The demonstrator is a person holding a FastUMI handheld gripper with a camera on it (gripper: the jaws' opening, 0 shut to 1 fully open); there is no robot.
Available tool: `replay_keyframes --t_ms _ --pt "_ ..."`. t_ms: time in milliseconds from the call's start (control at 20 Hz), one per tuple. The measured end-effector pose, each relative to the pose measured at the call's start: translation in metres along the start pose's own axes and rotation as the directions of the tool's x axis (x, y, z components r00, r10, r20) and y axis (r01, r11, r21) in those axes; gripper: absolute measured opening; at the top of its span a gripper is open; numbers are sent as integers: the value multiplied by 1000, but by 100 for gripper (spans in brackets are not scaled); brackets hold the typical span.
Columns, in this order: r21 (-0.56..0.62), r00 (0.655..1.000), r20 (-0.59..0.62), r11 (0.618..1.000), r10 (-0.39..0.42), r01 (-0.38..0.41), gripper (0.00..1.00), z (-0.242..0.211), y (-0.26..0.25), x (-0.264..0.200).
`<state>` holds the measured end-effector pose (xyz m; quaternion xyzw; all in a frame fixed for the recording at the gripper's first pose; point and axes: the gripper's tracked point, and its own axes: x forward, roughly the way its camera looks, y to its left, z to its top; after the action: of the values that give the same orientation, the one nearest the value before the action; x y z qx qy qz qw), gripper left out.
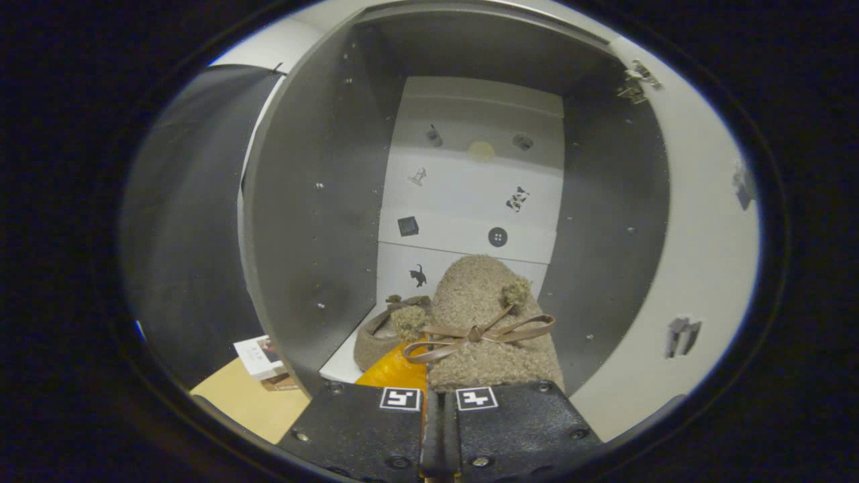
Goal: Open the shoe cabinet door, grab the shoes and put them into the shoe cabinet, then close the shoe cabinet door.
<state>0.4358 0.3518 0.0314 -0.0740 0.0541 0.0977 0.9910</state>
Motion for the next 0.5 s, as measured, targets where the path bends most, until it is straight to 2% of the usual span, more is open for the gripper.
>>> replay_keyframes --t_ms 300,400,500 --pt "3 996 -80 999 48 -48 7 -28 7 78" --pt "77 992 -113 996 62 -53 7 -33 4 96" --pt "116 993 -111 993 34 -21 7 -25 -12 115"
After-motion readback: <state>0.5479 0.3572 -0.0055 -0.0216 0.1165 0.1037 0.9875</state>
